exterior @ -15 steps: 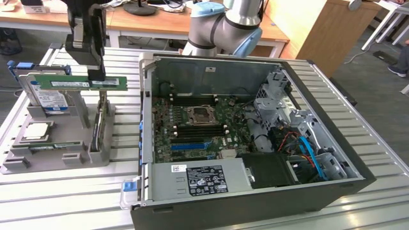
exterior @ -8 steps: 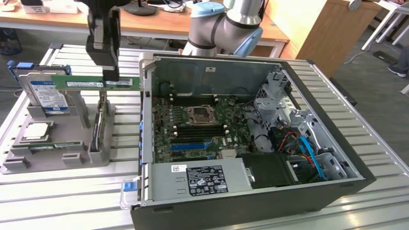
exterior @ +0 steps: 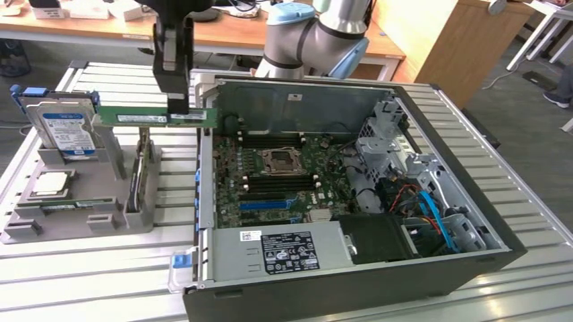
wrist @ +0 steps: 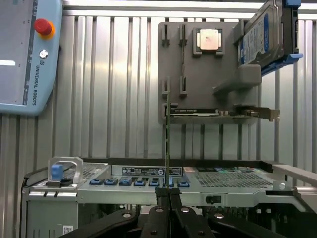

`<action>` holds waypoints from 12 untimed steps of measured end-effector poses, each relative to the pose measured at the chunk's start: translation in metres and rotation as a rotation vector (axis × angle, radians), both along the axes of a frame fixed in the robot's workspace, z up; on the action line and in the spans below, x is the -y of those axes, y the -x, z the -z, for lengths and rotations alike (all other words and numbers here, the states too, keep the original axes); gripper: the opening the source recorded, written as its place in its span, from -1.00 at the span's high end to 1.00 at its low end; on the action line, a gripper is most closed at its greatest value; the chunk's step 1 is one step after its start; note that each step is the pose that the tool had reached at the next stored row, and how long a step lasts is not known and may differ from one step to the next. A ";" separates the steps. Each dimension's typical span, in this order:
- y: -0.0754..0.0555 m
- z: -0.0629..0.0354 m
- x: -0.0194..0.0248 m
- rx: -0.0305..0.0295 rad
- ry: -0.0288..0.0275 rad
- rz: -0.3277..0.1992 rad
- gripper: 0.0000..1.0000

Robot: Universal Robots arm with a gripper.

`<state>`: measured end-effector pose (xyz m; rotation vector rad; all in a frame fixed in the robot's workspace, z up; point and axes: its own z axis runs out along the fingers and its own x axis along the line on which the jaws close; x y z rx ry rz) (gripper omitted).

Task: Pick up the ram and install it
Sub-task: 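Pick up the ram and move it above insertion slot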

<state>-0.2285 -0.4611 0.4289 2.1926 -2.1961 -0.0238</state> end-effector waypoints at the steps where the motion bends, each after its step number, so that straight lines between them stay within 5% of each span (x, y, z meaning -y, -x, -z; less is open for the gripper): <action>1: -0.003 0.0000 0.0001 0.0000 0.0000 0.000 0.77; 12: -0.041 0.0000 0.0003 0.0000 0.0000 0.000 0.77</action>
